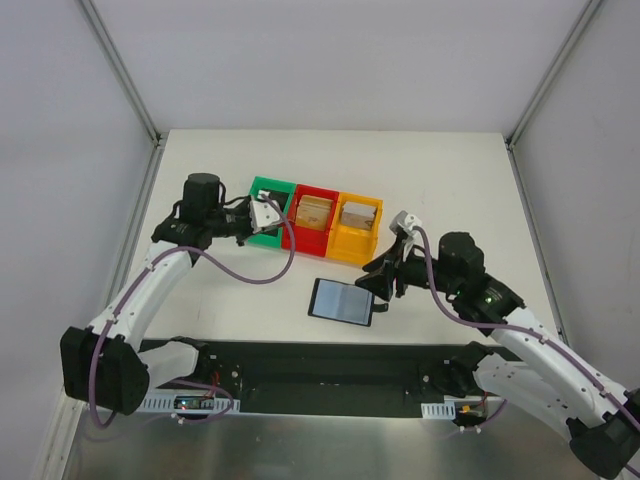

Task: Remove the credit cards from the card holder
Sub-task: Place the credit card in the storage box.

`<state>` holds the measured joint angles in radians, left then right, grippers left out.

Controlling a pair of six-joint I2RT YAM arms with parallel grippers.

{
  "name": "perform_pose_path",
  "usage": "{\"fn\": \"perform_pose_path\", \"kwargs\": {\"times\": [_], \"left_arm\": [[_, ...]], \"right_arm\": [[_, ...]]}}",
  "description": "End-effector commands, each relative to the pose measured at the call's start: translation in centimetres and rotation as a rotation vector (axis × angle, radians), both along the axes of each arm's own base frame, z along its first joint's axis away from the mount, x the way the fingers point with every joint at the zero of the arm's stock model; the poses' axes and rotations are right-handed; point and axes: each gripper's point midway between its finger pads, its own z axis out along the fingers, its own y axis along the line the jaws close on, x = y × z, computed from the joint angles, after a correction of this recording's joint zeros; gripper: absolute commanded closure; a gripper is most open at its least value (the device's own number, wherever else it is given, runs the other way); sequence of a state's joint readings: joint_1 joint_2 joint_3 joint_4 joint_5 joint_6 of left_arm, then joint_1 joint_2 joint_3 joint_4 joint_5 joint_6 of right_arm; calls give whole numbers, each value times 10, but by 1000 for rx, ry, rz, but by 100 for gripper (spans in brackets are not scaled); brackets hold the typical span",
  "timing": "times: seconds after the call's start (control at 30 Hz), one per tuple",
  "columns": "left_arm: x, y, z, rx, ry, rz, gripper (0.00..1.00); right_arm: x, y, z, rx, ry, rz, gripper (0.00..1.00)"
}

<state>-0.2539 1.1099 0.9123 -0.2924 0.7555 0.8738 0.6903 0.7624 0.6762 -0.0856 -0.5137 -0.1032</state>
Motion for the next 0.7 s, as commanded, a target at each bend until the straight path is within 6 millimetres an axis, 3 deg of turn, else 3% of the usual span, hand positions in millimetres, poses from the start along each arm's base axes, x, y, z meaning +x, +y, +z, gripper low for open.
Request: {"fn": "perform_pose_path", "kwargs": {"times": [0.0,0.2,0.33,0.67], "left_arm": [[18,-4,12,30,-91,-123,100],[47,12,3,66,-79,-95,100],[64,40,-4,94,-51,-46,100],[87,45,-35,145,-13,-75,100]], "right_arm": [[-11,3,7,71,15,31,51],[-19,-4,-2,81,-2,27,52],[-22,-7,-10,79,10,24,52],[-27,-6,-24,92,70,20,52]]}}
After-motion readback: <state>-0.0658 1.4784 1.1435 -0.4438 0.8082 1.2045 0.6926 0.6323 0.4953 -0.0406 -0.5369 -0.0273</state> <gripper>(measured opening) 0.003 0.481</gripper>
